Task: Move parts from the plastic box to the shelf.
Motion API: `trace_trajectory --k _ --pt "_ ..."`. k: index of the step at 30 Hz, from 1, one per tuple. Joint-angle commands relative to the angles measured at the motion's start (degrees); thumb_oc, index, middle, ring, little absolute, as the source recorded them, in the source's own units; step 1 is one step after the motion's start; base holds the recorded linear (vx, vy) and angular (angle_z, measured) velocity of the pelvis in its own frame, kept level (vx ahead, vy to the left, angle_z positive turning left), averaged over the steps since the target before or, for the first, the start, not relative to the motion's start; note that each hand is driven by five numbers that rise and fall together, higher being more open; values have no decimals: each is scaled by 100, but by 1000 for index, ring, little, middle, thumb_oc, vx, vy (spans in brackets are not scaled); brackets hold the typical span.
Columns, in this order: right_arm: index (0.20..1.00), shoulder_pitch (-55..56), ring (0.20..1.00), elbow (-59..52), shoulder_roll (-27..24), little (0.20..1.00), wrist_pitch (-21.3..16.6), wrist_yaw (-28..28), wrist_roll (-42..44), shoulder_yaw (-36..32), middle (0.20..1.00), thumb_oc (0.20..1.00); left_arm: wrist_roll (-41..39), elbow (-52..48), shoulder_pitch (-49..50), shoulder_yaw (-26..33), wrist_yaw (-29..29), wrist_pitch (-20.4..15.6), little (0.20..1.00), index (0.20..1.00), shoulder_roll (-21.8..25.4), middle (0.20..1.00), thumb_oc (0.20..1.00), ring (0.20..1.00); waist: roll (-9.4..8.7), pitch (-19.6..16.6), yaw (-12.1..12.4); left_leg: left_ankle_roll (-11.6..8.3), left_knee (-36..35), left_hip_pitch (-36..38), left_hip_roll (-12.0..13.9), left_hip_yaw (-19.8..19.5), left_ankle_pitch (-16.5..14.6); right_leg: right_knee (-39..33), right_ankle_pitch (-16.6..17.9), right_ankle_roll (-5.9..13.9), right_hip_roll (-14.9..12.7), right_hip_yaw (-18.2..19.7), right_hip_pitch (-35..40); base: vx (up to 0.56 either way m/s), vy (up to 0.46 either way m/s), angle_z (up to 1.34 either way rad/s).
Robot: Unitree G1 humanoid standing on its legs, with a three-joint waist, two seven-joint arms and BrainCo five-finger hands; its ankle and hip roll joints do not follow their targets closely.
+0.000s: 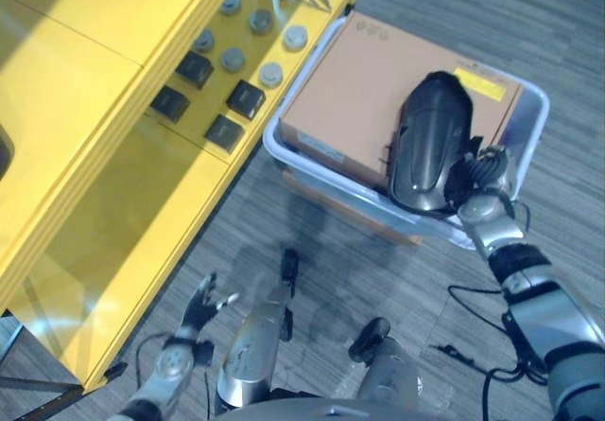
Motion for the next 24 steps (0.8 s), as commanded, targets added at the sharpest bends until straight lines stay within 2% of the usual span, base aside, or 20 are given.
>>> trace_trajectory --k 1,4,6,7,8,12,13,15,18,22,24 --pt "200 -174 200 -478 -65 200 -258 -212 80 -313 200 200 -522 -444 -474 -26 -437 317 1000 1000 184 1000 1000 1000 -175 -238 119 -327 164 285 425 526 -926 -678 1307 377 -421 304 -277 116 -102 -6" --pt "200 -90 200 -894 -59 200 -67 -114 54 -495 200 200 -818 -967 -664 3 -831 792 1000 1000 135 1000 1000 1000 -252 -447 39 -360 113 527 471 580 -927 -936 1341 382 -330 293 18 110 -110 -10" --pt "200 -38 200 -1234 -4 200 286 -50 -28 -633 200 200 -1445 -1496 -948 3 -1361 1661 1000 1000 -88 1000 1000 1000 -312 -700 -78 -406 16 839 537 695 -925 -1292 1327 392 -204 252 392 119 -118 -33" --pt "200 -24 200 -1289 25 200 373 -66 -43 -650 200 200 -1562 -1603 -1029 -5 -1452 1880 1000 1000 -148 1000 1000 1000 -324 -759 -106 -410 -1 896 547 720 -927 -1344 1316 396 -192 245 451 88 -100 -39" --pt "200 35 200 -1353 89 200 500 -85 -49 -667 200 200 -1781 -1820 -1200 -52 -1542 2379 1000 1000 -269 1000 1000 1000 -345 -870 -167 -416 -25 994 563 759 -929 -1442 1293 399 -157 240 557 79 -85 -15" --pt "200 162 200 -1351 281 200 565 -166 -70 -648 200 200 -2049 -2070 -1582 -142 -1460 3412 1000 1000 -476 1000 1000 1000 -371 -1051 -281 -374 -34 1073 605 872 -845 -1642 1323 336 -81 182 683 15 -63 -14" --pt "200 229 200 -1346 434 200 577 -219 -82 -581 200 200 -1926 -2092 -1911 -310 -1208 3933 1000 1000 -595 1000 1000 1000 -382 -1163 -390 -375 -53 1144 630 910 -843 -1753 1268 342 -10 222 759 40 -93 -17" --pt "200 260 200 -1347 586 200 589 -267 -71 -479 200 200 -2026 -1987 -2169 -459 -988 4398 1000 1000 -707 1000 1000 1000 -399 -1239 -485 -368 -71 1203 636 938 -851 -1836 1262 344 46 275 808 28 -77 -4" --pt "200 398 200 -1408 924 200 662 -257 -172 -186 200 200 -2317 -1610 -2588 -703 -888 4825 1000 1000 -1015 1000 1000 1000 -428 -1393 -703 -361 -90 1317 656 1036 -862 -1982 1251 338 170 453 887 37 -45 -31" --pt "200 555 200 -1331 1228 200 564 -152 -326 222 200 200 -2989 -1651 -2859 -845 -685 5116 1000 1000 -1240 1000 1000 1000 -427 -1517 -861 -363 -104 1412 702 1163 -852 -2100 1226 297 291 605 964 22 -28 -27" --pt "200 574 200 -1299 1297 200 526 -114 -346 346 200 200 -3060 -1634 -2916 -878 -645 5150 1000 1000 -1278 1000 1000 1000 -432 -1551 -886 -371 -101 1430 717 1195 -847 -2128 1220 278 318 636 984 24 -21 -16"
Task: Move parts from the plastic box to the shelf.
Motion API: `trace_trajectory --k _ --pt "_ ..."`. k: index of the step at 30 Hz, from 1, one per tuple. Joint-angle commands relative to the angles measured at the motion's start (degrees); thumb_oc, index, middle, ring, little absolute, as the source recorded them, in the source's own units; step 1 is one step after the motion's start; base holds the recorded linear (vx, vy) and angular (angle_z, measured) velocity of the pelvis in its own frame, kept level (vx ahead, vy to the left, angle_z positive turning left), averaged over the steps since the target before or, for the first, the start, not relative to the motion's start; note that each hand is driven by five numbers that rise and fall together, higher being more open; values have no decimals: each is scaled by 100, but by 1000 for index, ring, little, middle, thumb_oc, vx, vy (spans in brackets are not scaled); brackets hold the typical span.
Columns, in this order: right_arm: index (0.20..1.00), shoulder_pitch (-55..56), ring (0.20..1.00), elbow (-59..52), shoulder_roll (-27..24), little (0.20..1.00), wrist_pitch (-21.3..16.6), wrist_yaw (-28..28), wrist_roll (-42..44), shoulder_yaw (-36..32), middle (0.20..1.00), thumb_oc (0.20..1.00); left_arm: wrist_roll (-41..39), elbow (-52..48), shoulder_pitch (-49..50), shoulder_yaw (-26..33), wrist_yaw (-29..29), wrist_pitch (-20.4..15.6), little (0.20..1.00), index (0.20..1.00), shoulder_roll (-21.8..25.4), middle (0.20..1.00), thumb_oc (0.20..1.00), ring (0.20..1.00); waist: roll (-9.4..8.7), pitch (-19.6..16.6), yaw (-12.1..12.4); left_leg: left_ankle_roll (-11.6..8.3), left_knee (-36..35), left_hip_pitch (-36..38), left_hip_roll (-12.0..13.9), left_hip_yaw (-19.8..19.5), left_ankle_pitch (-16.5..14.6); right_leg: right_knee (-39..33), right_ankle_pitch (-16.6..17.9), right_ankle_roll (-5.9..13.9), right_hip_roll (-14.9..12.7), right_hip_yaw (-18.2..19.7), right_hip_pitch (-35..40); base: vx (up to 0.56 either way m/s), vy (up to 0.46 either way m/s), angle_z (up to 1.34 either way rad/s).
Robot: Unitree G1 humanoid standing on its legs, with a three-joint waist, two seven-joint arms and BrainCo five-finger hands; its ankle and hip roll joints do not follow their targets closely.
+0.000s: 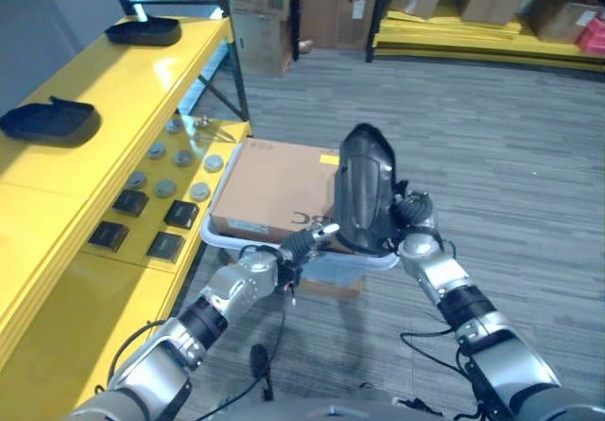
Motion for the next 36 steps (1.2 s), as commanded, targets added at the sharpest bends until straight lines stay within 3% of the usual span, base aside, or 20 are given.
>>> trace_trajectory --k 1,12,13,14,15,24,29,30,33,36 --pt "200 -564 200 10 91 200 -427 -48 -217 222 200 200 -513 129 -528 -117 131 24 1000 1000 -37 1000 1000 1000 -252 -61 253 -176 26 272 341 324 -592 -691 702 331 -311 29 -105 30 -29 -27" --pt "200 -526 200 -118 638 200 -288 608 -644 1121 200 200 -13 435 -665 -290 195 68 1000 1000 -335 1000 1000 1000 -293 -298 240 -229 40 319 431 379 -572 -865 664 220 -175 -6 32 30 -19 -12" --pt "200 -497 200 -205 714 200 -240 652 -703 1193 200 200 119 440 -646 -302 266 -12 853 853 -341 853 853 853 -292 -311 250 -235 43 324 437 371 -565 -871 667 218 -169 -24 46 32 -7 -7" --pt "200 -488 200 -260 743 200 -190 674 -741 1217 200 200 147 424 -632 -279 356 31 335 335 -335 335 335 335 -293 -314 257 -237 42 323 435 361 -565 -884 666 217 -164 -28 54 30 -6 -6" --pt "200 -482 200 -308 788 200 -129 662 -747 1261 200 200 290 459 -617 -262 441 -34 200 200 -318 200 200 200 -293 -312 272 -240 48 322 436 344 -565 -891 665 215 -161 -38 69 12 -2 -6" --pt "200 -416 200 -291 877 200 -92 480 -560 1257 200 200 736 517 -554 -96 357 -345 200 200 -281 200 200 200 -283 -324 369 -246 35 334 397 227 -575 -929 672 219 -164 -104 144 3 -2 -3" --pt "200 -325 200 -245 917 200 -219 352 -357 1212 200 200 999 379 -508 -34 365 -703 200 200 -264 200 200 200 -276 -334 410 -232 19 348 361 166 -584 -935 679 225 -172 -136 176 0 0 0" --pt "1000 -290 1000 -239 933 1000 -247 291 -212 1180 1000 1000 1047 351 -501 -20 419 -792 200 200 -253 200 200 200 -276 -339 419 -227 14 349 346 141 -588 -933 682 228 -174 -137 179 0 0 0" --pt "1000 -154 1000 -218 984 1000 -352 96 115 1010 1000 1000 1229 246 -398 120 845 -1057 200 200 -213 200 200 200 -279 -348 467 -199 2 341 265 13 -613 -913 668 236 -186 -110 189 9 2 -1" --pt "1000 508 1000 -618 791 1000 -432 78 176 556 1000 1000 1993 -143 41 776 1124 -1593 200 200 274 200 200 200 -260 -364 542 -105 -54 279 101 -131 -667 -769 621 278 -265 -104 109 -38 -21 -5"
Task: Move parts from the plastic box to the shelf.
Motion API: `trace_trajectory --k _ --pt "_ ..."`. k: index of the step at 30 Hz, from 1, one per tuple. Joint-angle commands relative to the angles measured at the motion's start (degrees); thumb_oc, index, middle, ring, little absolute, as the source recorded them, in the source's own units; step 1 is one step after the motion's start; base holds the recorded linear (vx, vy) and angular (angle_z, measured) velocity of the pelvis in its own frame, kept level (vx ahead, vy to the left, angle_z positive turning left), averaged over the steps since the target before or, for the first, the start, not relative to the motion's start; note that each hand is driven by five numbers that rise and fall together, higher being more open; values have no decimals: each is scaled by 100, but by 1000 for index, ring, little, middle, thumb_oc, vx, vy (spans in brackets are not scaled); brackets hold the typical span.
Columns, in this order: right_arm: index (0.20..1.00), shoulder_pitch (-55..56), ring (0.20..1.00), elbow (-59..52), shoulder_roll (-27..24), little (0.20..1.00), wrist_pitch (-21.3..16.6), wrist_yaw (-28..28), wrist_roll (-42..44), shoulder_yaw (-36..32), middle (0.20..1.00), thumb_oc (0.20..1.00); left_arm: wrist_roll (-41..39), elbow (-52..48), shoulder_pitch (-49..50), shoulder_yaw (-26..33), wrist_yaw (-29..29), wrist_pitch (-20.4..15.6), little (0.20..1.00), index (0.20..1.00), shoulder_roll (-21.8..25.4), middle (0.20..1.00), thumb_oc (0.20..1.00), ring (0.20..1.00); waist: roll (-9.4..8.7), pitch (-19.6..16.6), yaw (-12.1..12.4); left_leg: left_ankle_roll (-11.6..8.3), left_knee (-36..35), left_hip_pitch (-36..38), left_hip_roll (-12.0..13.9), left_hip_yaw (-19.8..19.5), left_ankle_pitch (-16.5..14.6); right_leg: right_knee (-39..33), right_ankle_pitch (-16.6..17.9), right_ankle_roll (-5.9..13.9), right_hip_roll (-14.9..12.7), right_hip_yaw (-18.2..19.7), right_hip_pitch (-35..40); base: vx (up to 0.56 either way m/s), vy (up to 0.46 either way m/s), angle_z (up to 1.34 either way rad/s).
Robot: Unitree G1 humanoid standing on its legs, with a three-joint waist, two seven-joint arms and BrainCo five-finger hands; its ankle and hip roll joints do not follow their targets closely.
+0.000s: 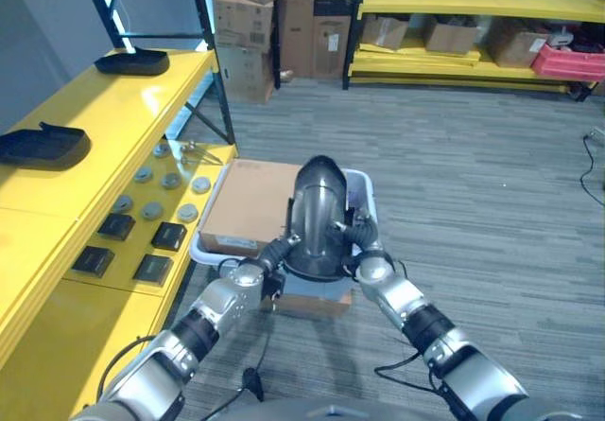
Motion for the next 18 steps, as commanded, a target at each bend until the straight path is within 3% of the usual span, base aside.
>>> trace_trajectory --k 1,3,8,10,12,13,15,17,18 --pt "1000 508 1000 -554 -253 1000 -249 126 62 -434 1000 1000 867 -811 -319 733 283 -1232 200 200 92 200 200 200 -139 52 240 24 -51 64 -70 -488 -586 -2 202 363 -512 -342 -84 -195 -98 -2" --pt "1000 1519 1000 -777 -604 1000 -256 501 -56 -948 1000 1000 957 -1317 247 1414 433 -1670 200 200 659 200 200 200 -65 160 12 21 -52 -11 8 -662 -554 223 -51 209 -276 122 -261 -284 -218 4" --pt "1000 2434 1000 67 -890 1000 -525 1562 -301 -1671 1000 1000 684 -1773 946 2380 815 -2173 200 200 1097 200 200 200 -53 360 -159 -357 22 -254 413 -819 -196 44 -144 -59 234 308 -230 -208 -245 19" --pt "1000 2616 1000 639 -1054 1000 -838 1919 -529 -1840 1000 1000 578 -2052 1173 2820 988 -2262 200 200 1242 200 200 200 -54 560 -83 -543 184 -637 709 -973 126 55 -154 -192 428 259 -181 -279 -289 49" --pt "1000 2739 1000 967 -1055 1000 -904 1910 -609 -1831 1000 1000 531 -2337 1441 3182 1001 -2322 200 200 1328 200 200 200 18 721 17 -733 188 -881 1022 -901 714 80 -193 -255 568 -35 -99 -209 -223 62" --pt "1000 2869 1000 1028 -1011 1000 -907 1886 -647 -1846 1000 1000 553 -2442 1576 3339 939 -2352 200 200 1373 200 200 200 34 759 26 -793 204 -931 1165 -665 880 97 -199 -257 571 -246 -51 -126 -211 76" --pt "1000 3245 1000 1017 -886 1000 -898 1869 -909 -1835 1000 1000 767 -2579 1788 3575 1025 -2593 200 200 1472 200 200 200 7 751 -122 -1007 282 -848 1491 227 1056 66 -216 -193 491 -798 117 -126 -135 136" --pt "1000 3486 1000 1045 -760 1000 -897 1703 -1051 -1707 1000 1000 672 -2666 1866 3701 1039 -2824 200 200 1578 200 200 200 -37 673 -188 -1007 539 -737 1649 862 937 -1 -115 -210 355 -1268 133 -165 -4 183" --pt "1000 3540 1000 1072 -731 1000 -867 1680 -1130 -1618 1000 1000 693 -2744 1902 3775 1174 -2874 200 200 1641 200 200 200 -77 638 -183 -957 725 -696 1640 991 785 -25 -84 -234 291 -1403 121 -112 55 197"
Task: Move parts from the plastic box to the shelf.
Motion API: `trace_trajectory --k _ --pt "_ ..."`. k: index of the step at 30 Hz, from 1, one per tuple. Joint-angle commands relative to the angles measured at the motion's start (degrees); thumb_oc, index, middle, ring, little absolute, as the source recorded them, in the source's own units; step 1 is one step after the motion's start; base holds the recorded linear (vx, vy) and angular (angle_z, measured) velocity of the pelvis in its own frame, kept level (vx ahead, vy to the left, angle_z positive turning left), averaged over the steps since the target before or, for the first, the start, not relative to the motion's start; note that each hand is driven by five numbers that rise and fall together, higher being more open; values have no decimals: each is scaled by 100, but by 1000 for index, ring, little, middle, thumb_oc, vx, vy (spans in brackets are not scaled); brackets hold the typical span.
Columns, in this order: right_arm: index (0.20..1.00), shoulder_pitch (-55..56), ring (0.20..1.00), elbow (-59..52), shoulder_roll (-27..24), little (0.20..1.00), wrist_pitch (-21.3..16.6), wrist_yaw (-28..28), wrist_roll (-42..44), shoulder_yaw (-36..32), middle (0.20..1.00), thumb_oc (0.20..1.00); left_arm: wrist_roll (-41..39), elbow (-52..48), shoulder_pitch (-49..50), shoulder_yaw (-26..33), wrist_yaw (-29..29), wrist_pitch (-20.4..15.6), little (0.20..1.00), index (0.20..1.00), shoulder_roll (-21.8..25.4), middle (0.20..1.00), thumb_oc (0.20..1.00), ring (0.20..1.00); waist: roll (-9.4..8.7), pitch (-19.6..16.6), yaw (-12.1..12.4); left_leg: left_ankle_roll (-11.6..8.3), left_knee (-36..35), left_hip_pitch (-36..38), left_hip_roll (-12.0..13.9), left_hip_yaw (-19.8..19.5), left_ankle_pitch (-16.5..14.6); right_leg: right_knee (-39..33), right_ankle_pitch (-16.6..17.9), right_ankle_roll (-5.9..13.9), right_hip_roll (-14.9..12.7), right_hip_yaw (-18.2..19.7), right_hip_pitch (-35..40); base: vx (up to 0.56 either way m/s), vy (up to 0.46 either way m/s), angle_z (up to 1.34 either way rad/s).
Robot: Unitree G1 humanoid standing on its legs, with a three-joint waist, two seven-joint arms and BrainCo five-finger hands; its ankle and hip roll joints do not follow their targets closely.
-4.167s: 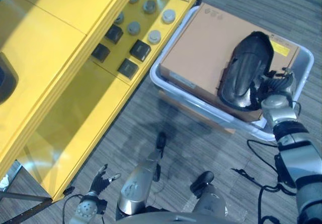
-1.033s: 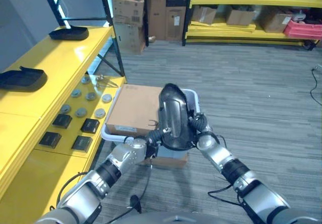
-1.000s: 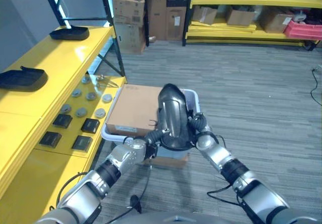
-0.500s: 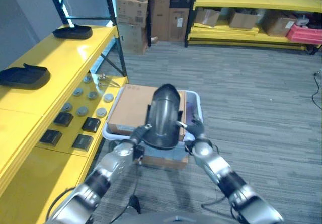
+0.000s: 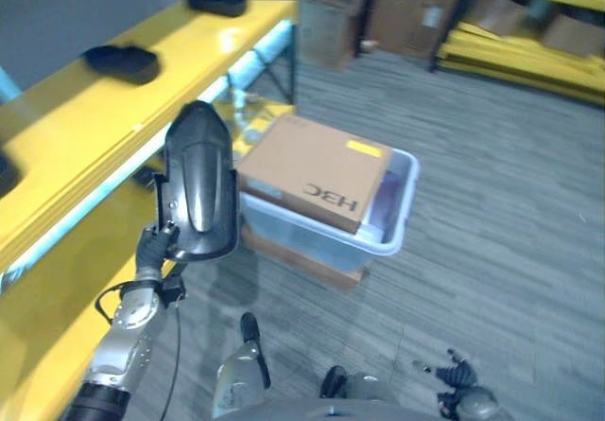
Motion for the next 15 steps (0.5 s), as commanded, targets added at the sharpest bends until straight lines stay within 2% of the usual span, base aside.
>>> trace_trajectory --k 1,4,6,7,10,11,15 --pt "1000 -17 1000 -90 -287 1000 -108 -244 -413 342 1000 1000 97 -500 -552 893 396 -1140 200 200 129 200 200 200 126 -58 -235 -80 -71 513 832 -452 166 -799 268 1114 -86 273 669 -69 68 218" --pt "1000 -74 1000 239 -182 1000 -122 -345 -474 500 1000 1000 46 -603 -635 1091 614 -1091 200 200 226 200 200 200 64 -156 -141 23 338 606 769 -69 -156 -840 299 1080 -193 -47 694 -33 85 158" --pt "1000 -163 1000 465 -113 1000 -155 -391 -408 556 1000 1000 39 -655 -662 1172 661 -968 200 200 267 200 200 200 66 -220 -55 140 180 701 514 59 -380 -836 286 1114 -215 -190 749 35 127 147" --pt "1000 -216 1000 591 -78 1000 -206 -417 -392 579 1000 1000 66 -683 -636 1217 672 -898 200 200 271 200 200 200 82 -249 20 160 11 720 403 58 -381 -862 278 1136 -207 -240 808 114 184 143" --pt "1000 -400 1000 843 -36 1000 -264 -443 -216 628 1000 1000 110 -715 -505 1342 677 -764 200 200 255 200 200 200 127 -304 234 232 -318 699 115 -168 -417 -857 216 1155 -178 -257 931 141 219 124" --pt "1000 -566 1000 977 -6 1000 -220 -413 -47 599 1000 1000 114 -713 -335 1457 590 -789 200 200 224 200 200 200 156 -337 416 343 -511 700 -162 -418 -544 -787 152 1191 -200 -209 989 157 281 159" --pt "1000 -708 1000 995 32 1000 -3 -294 57 525 1000 1000 -46 -634 25 1720 317 -925 200 200 138 200 200 200 195 -411 670 595 -730 738 -592 -636 -740 -539 -111 1290 -305 -171 1127 142 279 58"
